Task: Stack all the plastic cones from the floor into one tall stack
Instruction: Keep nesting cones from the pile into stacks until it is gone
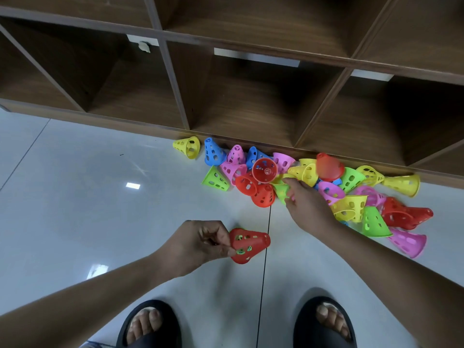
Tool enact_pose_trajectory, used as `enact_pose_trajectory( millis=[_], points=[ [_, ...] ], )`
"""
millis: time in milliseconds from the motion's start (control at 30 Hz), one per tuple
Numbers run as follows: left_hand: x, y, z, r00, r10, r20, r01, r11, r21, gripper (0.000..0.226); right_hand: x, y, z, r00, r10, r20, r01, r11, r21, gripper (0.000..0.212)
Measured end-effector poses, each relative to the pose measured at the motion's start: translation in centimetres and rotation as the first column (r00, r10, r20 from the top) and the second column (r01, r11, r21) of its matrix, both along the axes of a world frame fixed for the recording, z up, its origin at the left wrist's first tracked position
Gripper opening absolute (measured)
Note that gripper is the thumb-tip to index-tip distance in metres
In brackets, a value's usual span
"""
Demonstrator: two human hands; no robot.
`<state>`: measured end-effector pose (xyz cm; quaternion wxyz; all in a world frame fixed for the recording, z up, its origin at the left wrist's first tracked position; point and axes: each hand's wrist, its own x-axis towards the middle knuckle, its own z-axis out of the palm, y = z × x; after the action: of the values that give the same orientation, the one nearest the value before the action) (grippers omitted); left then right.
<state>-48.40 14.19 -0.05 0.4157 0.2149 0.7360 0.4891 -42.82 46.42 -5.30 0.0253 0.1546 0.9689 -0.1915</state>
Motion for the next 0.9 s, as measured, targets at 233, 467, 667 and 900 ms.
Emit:
enact_pose_trajectory(
  millis=[233, 467, 667, 900],
  points=[
    [0.6, -0.6, -2.4, 0.98, -0.11, -0.164, 0.093, 0.99, -0.106, 0.008, 0.4, 0.8, 1.9, 0.984, 0.022, -0.175, -0.015, 0.999, 0.043, 0.013],
    [-1.4, -0.8, -3.2, 0.988, -0.059, -0.139, 0.034, 0.983, -0.181, 0.008, 1.7, -1.4, 5.3, 0.944, -0.088, -0.318, 0.01, 0.971, -0.237, 0.008],
    [-5.9, -0.9, -3.7, 0.983, 0.091, -0.157, -0.118, 0.978, -0.175, 0.024, 2.1, -3.8, 7.7, 0.96, -0.252, -0.126, 0.089, 0.695, -0.713, 0.019],
    [-11.7, -0.3, -4.6, 0.924, 0.288, -0.252, -0.341, 0.918, -0.202, 0.014, 3.1, -6.5, 6.1, 0.98, -0.103, 0.169, 0.194, 0.341, -0.92, 0.024]
  ],
)
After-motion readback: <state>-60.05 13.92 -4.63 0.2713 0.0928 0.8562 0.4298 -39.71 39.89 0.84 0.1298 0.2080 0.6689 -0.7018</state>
